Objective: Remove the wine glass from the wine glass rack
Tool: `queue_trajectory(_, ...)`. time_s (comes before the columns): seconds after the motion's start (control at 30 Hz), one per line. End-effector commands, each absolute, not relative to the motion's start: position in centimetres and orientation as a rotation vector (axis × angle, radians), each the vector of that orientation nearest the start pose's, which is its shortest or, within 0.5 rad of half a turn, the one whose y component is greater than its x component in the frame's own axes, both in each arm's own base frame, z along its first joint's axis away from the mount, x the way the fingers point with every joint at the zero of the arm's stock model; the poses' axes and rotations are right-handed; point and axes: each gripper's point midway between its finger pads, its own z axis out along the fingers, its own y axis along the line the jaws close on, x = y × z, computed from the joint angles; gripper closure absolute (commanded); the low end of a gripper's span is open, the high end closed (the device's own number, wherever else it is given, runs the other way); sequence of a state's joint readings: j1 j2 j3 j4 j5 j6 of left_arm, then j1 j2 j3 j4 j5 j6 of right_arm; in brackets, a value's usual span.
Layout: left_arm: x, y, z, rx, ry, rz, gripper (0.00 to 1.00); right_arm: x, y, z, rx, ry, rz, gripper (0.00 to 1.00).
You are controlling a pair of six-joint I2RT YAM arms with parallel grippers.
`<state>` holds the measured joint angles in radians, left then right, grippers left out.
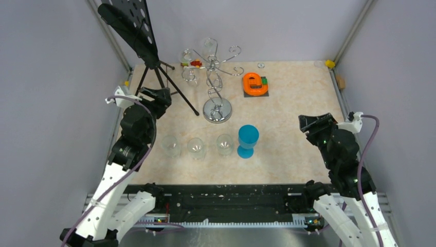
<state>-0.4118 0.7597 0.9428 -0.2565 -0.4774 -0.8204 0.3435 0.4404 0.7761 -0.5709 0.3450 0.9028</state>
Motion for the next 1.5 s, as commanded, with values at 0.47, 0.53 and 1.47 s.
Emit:
queue_trajectory(0.47,38.2,-9.6,38.1,-0.696,1.346,-1.267,0.31,22.7,6.0,28.4,0.738,1.656,0.66,0.43)
queue_trajectory(0.53,39.3,-9.4,38.3,-0.691,1.336,-1.272,0.29,22.4,6.1,28.6,0.745,1.652,0.682,0.43)
queue_trajectory(1.47,46.4,-11.7,39.2,-0.573,1.397,-1.427,0.43,20.8,4.8,28.7,0.808,1.589,0.692,0.43)
